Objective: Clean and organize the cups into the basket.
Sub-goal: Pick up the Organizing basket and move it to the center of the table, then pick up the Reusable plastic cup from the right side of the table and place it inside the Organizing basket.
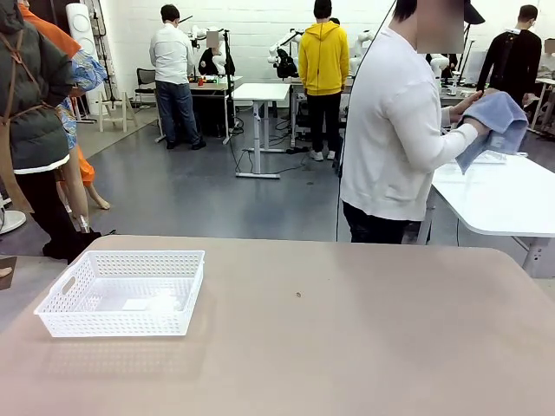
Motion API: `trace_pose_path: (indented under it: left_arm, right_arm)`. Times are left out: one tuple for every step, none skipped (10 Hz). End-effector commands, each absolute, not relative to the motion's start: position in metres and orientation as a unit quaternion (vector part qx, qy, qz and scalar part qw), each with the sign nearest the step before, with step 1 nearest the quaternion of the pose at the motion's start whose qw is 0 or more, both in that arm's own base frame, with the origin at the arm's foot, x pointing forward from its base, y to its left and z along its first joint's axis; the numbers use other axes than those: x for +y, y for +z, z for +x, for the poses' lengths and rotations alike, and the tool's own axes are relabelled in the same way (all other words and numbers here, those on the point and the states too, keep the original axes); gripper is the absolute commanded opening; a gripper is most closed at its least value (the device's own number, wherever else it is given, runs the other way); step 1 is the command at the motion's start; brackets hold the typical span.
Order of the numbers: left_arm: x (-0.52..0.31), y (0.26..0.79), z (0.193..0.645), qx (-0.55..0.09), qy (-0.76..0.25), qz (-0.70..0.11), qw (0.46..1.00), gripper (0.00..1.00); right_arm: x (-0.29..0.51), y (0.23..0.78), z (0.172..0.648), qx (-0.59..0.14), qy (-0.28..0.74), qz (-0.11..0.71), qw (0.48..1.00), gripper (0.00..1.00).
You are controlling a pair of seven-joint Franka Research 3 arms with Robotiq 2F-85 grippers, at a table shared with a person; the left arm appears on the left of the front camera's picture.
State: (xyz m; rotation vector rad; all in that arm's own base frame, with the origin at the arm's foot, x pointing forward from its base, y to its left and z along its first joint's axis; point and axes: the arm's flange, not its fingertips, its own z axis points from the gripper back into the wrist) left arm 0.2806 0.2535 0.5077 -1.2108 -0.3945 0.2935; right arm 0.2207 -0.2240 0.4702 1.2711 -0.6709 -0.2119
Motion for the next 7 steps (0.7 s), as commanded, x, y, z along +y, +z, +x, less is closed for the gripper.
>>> trace_pose_path:
  left_arm:
    - [0.2539,0.5086,0.28,-0.182,0.135,-0.567,0.792,1.0]
    - [0.2539,0.5086,0.28,-0.182,0.135,-0.567,0.792,1.0]
    - [0.2539,0.5086,0.28,-0.182,0.135,-0.567,0.792,1.0]
    - [0.2539,0.5086,0.28,-0.182,0.135,-0.567,0.792,1.0]
    - [0.2539,0.5086,0.28,-0.182,0.135,-0.567,0.792,1.0]
    - [0.2539,0.5086,0.28,-0.182,0.135,-0.567,0.792,1.0]
    - [0.2539,0.5086,0.28,-0.182,0.135,-0.567,0.792,1.0]
  right_arm:
    - [-0.2247,0.4693,0.2185,-0.302,-0.096,0.582,0.749,1.0]
    - [-0.2247,0.4693,0.2185,-0.302,-0.096,0.582,0.749,1.0]
    - [-0.2247,0.4693,0.2185,-0.302,-0.096,0.582,0.749,1.0]
    - [-0.2247,0.4693,0.2185,-0.302,-0.096,0.582,0.749,1.0]
    - [-0.2247,0.4693,0.2185,-0.302,-0.096,0.582,0.749,1.0]
    - [-0.2247,0.4693,0.2185,-0.302,-0.096,0.582,0.749,1.0]
    - [-0.2247,0.4693,0.2185,-0.302,-0.096,0.582,0.749,1.0]
